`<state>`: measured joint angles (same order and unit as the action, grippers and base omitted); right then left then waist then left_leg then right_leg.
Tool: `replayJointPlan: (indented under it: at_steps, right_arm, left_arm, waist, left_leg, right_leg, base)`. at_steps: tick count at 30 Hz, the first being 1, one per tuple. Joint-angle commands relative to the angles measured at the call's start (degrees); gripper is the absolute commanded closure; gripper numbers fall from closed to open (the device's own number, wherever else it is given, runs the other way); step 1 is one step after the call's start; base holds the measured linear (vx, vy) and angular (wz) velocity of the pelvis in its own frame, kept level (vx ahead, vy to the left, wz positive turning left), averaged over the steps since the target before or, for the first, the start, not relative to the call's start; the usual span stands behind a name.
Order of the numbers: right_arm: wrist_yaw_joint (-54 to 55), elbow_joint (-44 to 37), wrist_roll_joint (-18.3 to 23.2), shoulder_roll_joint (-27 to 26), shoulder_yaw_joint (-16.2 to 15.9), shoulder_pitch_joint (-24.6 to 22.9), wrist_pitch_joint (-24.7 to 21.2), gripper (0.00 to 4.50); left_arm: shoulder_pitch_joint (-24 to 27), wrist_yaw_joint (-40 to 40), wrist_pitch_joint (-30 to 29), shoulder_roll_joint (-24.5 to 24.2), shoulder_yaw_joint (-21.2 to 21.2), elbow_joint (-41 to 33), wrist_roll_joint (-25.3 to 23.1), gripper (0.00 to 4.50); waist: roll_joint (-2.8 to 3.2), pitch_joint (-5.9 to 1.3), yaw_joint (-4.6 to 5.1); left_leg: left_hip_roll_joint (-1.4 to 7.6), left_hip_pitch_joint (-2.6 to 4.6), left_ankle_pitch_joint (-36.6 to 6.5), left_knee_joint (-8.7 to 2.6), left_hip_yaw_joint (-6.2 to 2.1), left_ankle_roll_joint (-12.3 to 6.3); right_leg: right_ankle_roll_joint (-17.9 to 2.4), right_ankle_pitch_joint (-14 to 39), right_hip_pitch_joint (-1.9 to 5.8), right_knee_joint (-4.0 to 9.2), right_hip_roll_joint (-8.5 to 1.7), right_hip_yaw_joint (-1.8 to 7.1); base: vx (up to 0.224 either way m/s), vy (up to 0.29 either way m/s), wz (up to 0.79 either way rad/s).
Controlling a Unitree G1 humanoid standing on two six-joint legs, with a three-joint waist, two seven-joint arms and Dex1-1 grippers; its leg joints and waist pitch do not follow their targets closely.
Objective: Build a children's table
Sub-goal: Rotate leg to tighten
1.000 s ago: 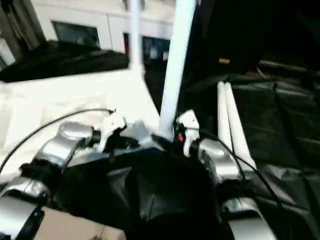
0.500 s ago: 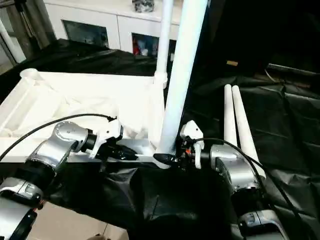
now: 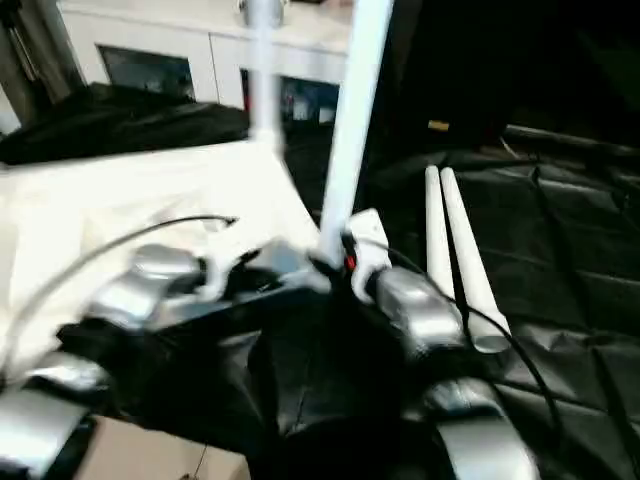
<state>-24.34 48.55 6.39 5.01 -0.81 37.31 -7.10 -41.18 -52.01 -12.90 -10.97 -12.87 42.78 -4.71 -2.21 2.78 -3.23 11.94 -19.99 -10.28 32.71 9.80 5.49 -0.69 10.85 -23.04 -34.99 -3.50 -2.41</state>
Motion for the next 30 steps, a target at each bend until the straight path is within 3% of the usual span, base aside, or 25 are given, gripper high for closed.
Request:
replayJointPlan:
  at_steps: [1,3,4,8,11,15,18,21,22,25,30]
  right_arm:
    - [4.2,5.6,-2.4,-2.4,-1.8,-0.6,-1.0,1.77]
    - [4.7,6.3,-2.9,-2.8,-2.0,-0.1,0.0,1.77]
    - [4.2,7.8,-2.6,-3.7,-1.3,0.8,1.1,1.08]
    - [2.2,8.7,-1.6,-4.0,-0.5,1.7,2.0,1.06]
    - [-3.0,7.9,-2.0,-2.9,-2.0,1.5,4.7,0.87]
    - [-16.4,2.8,-1.7,0.7,-5.2,-1.3,8.8,0.87]
    - [-22.7,0.2,-0.6,2.4,-5.7,-2.6,10.0,0.87]
    - [-26.8,-1.6,0.5,3.8,-6.0,-3.5,9.6,0.87]
    - [-34.4,-5.9,2.3,6.2,-7.4,-5.6,7.6,0.87]
    - [-40.0,-9.2,3.4,8.1,-8.6,-7.4,6.0,0.87]
    - [-47.7,-14.7,4.1,11.2,-11.1,-10.5,2.5,1.27]
  left_arm:
    - [-2.3,2.2,-0.2,3.8,0.6,-1.2,1.4,4.50]
    - [-2.3,2.4,-0.4,4.3,0.5,-1.4,1.5,4.50]
    - [-2.0,2.3,-0.4,4.9,0.3,-2.1,1.5,4.50]
    - [-1.4,1.5,-0.1,4.6,-0.4,-3.0,1.4,4.50]
    - [-0.3,-0.9,0.3,3.0,-1.0,-4.2,1.8,4.50]
    - [1.8,-8.5,3.1,-0.7,-2.2,-6.3,2.7,4.50]
    - [2.5,-12.4,3.9,-2.3,-2.8,-7.3,3.4,4.50]
    - [2.9,-15.3,4.4,-3.5,-3.2,-7.9,3.8,4.50]
    - [3.2,-17.9,5.7,-5.0,-3.6,-7.8,3.8,4.50]
    - [3.1,-19.4,6.7,-6.0,-3.9,-7.1,3.5,4.50]
    - [2.5,-21.2,8.1,-6.8,-3.7,-5.7,3.2,4.50]
  waist:
    - [0.42,-3.27,-0.16]
    - [0.42,-3.41,-0.38]
    - [0.38,-3.48,-0.32]
    - [0.56,-3.32,-0.31]
    - [0.41,-3.31,-0.28]
    - [0.19,-3.53,-0.35]
    - [0.33,-3.43,-0.22]
    - [0.47,-3.35,-0.24]
    - [0.59,-3.27,-0.48]
    - [0.75,-3.34,-1.17]
    - [0.68,-3.19,-2.25]
  left_leg:
    - [0.88,0.01,-12.5,-3.67,0.11,0.14]
    - [0.87,0.06,-11.3,-3.52,0.19,-0.27]
    - [0.80,-0.18,-9.8,-3.46,0.24,-0.94]
    - [0.89,-0.07,-11.2,-3.57,0.23,-1.40]
    - [0.94,-0.05,-11.9,-3.56,0.25,-1.30]
    - [1.02,-0.53,-9.7,-3.29,0.22,-3.38]
    - [1.10,-0.15,-9.5,-3.29,0.33,-3.90]
    - [1.27,0.01,-10.4,-3.40,0.35,-3.91]
    - [1.25,0.06,-10.9,-3.36,0.38,-4.07]
    - [1.47,-0.02,-9.9,-3.29,0.47,-4.29]
    - [1.44,0.15,-11.2,-3.36,0.49,-3.39]
  right_leg:
    - [-11.2,13.8,2.55,4.68,-3.90,2.29]
    - [-11.7,10.8,2.61,4.42,-3.78,2.26]
    - [-12.7,6.9,2.87,4.01,-3.67,2.24]
    - [-13.0,8.6,2.89,4.25,-3.81,2.19]
    - [-12.7,9.8,2.93,4.37,-3.84,2.23]
    - [-13.4,5.2,3.43,3.81,-3.86,2.21]
    - [-14.4,5.0,3.17,3.90,-3.83,2.22]
    - [-15.1,5.0,3.12,3.89,-3.79,2.23]
    - [-15.1,5.2,3.12,3.95,-3.62,2.18]
    - [-15.3,3.8,3.20,3.58,-3.57,2.07]
    - [-14.0,7.8,3.08,4.06,-3.70,2.11]
  base:
    - [0.000,0.000,0.00]
    - [0.000,0.000,0.00]
    - [0.000,0.000,0.00]
    - [0.000,0.000,0.00]
    - [0.000,0.000,0.00]
    - [0.000,0.000,0.00]
    - [0.000,0.000,0.00]
    - [0.000,0.000,0.00]
    - [0.000,0.000,0.00]
    - [0.000,0.000,0.00]
    - [0.000,0.000,0.00]
